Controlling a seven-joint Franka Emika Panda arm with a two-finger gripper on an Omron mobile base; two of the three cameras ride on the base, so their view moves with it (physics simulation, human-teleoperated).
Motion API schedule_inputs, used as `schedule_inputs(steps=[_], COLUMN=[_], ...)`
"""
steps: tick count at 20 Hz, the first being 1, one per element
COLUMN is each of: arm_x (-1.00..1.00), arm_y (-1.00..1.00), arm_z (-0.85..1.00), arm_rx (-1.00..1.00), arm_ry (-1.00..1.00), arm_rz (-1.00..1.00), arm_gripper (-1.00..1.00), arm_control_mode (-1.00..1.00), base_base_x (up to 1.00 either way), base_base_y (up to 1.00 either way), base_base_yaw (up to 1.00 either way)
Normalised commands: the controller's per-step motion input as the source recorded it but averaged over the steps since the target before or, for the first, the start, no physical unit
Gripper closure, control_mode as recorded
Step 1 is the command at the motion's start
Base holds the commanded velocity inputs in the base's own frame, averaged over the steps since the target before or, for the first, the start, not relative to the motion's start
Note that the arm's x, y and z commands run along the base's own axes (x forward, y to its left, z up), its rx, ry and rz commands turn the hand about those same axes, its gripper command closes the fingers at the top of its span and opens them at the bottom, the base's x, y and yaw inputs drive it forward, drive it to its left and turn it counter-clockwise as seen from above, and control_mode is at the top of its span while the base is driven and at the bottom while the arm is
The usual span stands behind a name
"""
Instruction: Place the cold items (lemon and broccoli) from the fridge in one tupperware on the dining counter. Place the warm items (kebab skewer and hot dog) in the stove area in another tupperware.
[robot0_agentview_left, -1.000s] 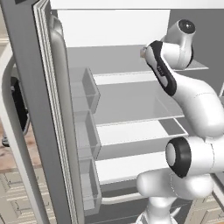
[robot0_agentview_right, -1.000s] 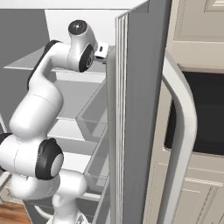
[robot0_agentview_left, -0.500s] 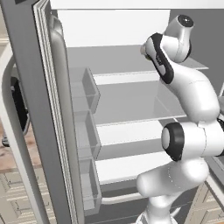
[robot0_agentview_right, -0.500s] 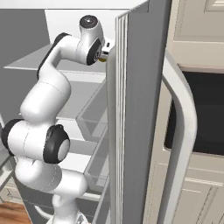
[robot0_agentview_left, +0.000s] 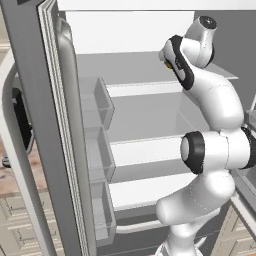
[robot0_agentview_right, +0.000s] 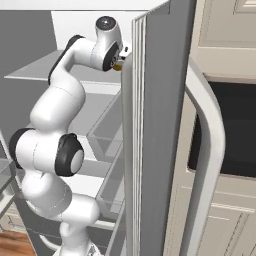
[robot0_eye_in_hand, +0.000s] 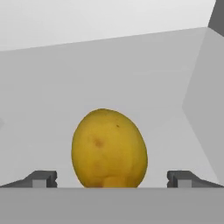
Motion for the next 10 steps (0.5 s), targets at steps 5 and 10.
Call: schedule_inputs(steps=[5,10], arm_x=[0.14,0.15], arm_y=[0.00,0.00], arm_z=[-0.11,-0.17], arm_rx=[0.00,0.00], arm_ry=[0.00,0.02], arm_rz=[0.01,0.00], arm_gripper=[-1.00,1.00], arm_control_mode=[-1.00,-1.00], base_base_x=[0.00,0.00], base_base_y=[0.00,0.00], base_base_yaw=[0.00,0.00])
